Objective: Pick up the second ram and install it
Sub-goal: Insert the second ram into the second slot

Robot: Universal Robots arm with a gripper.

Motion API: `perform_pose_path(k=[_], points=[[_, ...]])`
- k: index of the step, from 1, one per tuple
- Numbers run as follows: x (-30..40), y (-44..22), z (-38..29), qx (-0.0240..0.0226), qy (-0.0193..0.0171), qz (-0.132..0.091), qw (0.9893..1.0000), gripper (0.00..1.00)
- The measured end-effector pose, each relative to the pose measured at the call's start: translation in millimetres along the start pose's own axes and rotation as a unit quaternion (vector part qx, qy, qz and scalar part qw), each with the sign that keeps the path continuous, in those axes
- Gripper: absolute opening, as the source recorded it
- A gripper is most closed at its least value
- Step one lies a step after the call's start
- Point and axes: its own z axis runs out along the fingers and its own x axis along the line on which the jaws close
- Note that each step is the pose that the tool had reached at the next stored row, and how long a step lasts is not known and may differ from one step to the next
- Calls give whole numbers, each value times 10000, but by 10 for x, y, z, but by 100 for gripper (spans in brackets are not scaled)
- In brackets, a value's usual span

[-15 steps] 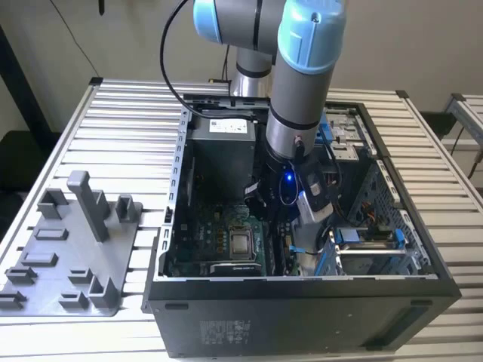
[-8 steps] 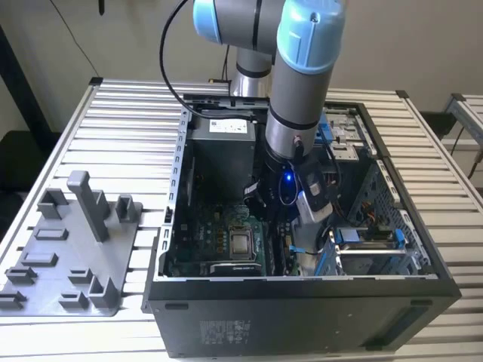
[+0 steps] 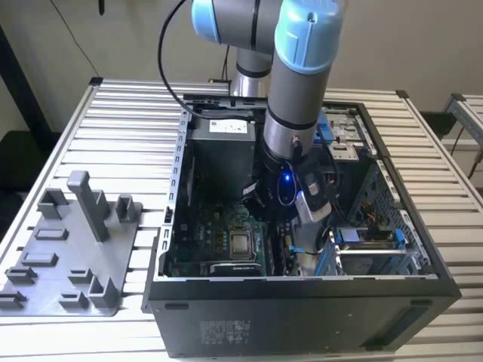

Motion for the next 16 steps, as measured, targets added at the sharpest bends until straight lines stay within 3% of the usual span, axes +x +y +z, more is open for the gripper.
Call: perform_pose_path(k=[16], points=[[-21,-1,-26,-7,1,16,10000,14]])
